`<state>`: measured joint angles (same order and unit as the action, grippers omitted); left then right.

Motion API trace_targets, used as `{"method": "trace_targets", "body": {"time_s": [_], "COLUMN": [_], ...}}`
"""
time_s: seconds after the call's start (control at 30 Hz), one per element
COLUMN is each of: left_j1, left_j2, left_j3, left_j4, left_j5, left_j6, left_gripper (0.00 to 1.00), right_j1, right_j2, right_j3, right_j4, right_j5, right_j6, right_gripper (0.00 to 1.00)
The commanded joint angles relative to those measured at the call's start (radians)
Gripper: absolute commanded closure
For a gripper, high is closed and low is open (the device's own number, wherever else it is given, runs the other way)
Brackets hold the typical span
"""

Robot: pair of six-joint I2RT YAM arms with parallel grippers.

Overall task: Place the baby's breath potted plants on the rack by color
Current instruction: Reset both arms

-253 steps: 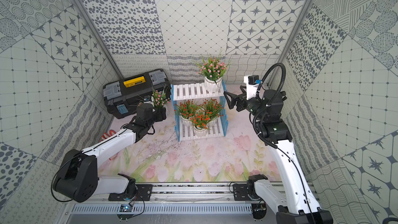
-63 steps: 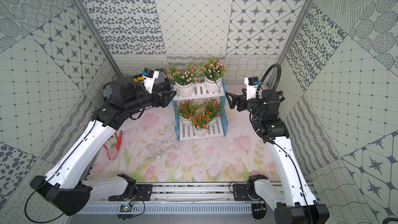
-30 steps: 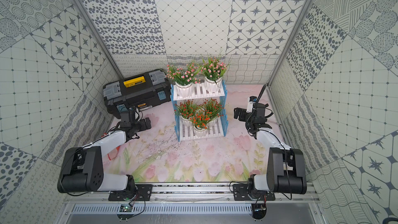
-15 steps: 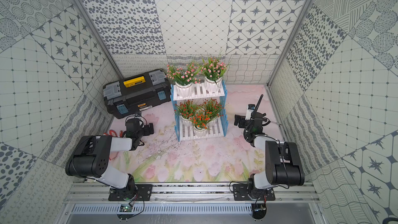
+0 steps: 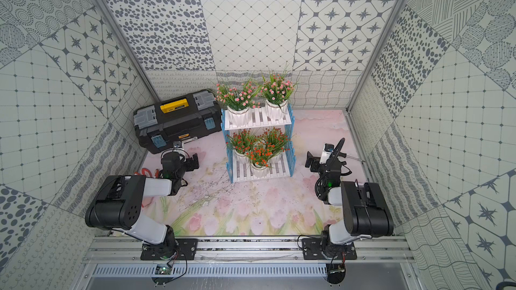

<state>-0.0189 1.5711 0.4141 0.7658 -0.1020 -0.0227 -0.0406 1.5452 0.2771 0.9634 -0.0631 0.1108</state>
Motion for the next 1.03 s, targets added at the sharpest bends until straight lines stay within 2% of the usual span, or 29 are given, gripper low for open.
{"method": "trace_targets", "body": {"time_s": [0.0, 0.03, 0.1, 0.13, 1.0], "left_j1": [-0.001, -0.001, -0.001, -0.001, 0.0], "left_j2": [0.001, 0.001, 0.0, 0.002, 0.001], "left_j3": [-0.003, -0.001, 0.0, -0.001, -0.001], "left_j4": [0.074, 0.069, 0.07, 0.07, 0.07], "left_j5": [-0.011, -0.011, -0.013, -0.012, -0.012], "left_j6": [0.02, 0.02, 0.02, 0.02, 0.019], "left_gripper": [0.02, 0.02, 0.02, 0.02, 0.02], "right_j1": [0.001, 0.004, 0.06, 0.058, 0.061], "right_j2": [0.008, -0.008, 0.015, 0.009, 0.009], "right_j3": [0.036, 0.088, 0.141, 0.146, 0.144], "right_j4": [0.065, -0.066, -0.127, -0.145, -0.142], "right_j5": [-0.022, -0.029, 0.031, 0.02, 0.027], "right_j6": [-0.023, -0.036, -0.083, -0.085, -0.086], "right_gripper": [0.02, 0.02, 0.02, 0.02, 0.02]}}
